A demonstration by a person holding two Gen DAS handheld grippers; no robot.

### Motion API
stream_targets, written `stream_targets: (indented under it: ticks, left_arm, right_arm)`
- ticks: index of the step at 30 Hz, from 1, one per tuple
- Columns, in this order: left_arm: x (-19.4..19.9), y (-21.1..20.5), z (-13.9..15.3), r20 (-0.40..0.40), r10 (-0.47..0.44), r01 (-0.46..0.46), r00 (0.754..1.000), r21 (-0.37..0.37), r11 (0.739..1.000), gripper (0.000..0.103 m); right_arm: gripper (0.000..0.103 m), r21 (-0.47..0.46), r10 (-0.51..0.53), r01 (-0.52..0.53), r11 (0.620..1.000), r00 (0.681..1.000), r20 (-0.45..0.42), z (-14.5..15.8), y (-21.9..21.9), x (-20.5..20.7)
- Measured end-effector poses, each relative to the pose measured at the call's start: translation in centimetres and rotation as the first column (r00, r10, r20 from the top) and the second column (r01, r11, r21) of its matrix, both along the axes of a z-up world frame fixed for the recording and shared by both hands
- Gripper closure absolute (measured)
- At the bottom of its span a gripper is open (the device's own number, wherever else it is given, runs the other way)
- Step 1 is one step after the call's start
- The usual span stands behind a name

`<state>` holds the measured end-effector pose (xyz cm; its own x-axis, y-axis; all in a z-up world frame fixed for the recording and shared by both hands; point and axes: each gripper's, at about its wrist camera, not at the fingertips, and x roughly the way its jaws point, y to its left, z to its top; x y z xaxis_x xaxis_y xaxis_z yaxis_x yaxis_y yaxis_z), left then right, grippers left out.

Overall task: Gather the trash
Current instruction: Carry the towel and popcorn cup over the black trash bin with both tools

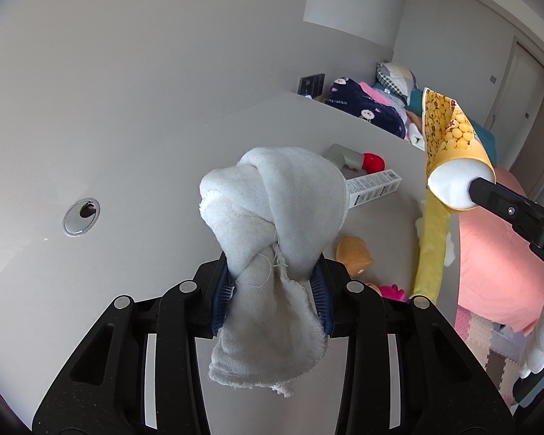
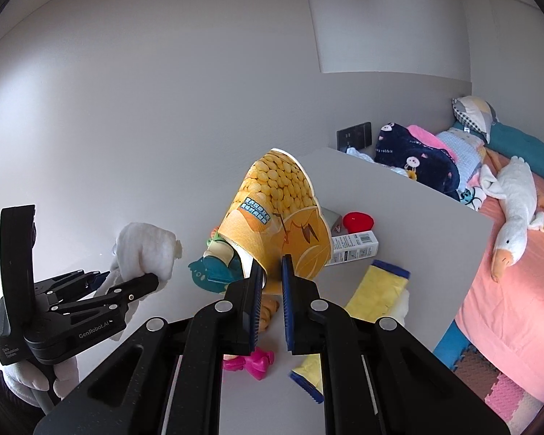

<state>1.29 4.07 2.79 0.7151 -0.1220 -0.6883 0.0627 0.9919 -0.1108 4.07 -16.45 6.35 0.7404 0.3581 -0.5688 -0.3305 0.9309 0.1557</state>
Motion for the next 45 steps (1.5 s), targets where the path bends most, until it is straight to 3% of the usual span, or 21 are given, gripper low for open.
stream_targets:
  ticks: [14,25,35,45]
  left_arm:
    - [-2.4,-5.3,1.6,0.032,-0.086,0.086,0.996,-0.005,0.996,0.065]
    - [-2.2,-12.0,1.7,0.021,-0.191,0.191,0.981,-0.001,0.982,0.065]
    - [-1.9,-18.6,1.0,0.003,-0.318,0.318,0.948,0.003,0.948,0.065]
    - [-1.5,-24.4,-1.1,-0.061,-0.434,0.435,0.899,0.009,0.9,0.06]
  right_arm:
    - [0.091,0.022,-0.095,0.094,0.995,0.995,0.008,0.3,-5.9,-4.1]
    - [0.091,0.019,-0.184,0.184,0.983,0.983,0.008,-0.1,-11.2,-6.2]
    - [0.091,0.005,-0.28,0.28,0.96,0.96,-0.008,-1.0,-16.2,-8.1]
    - [0.091,0.01,-0.394,0.394,0.919,0.918,-0.046,-2.4,-21.1,-9.0]
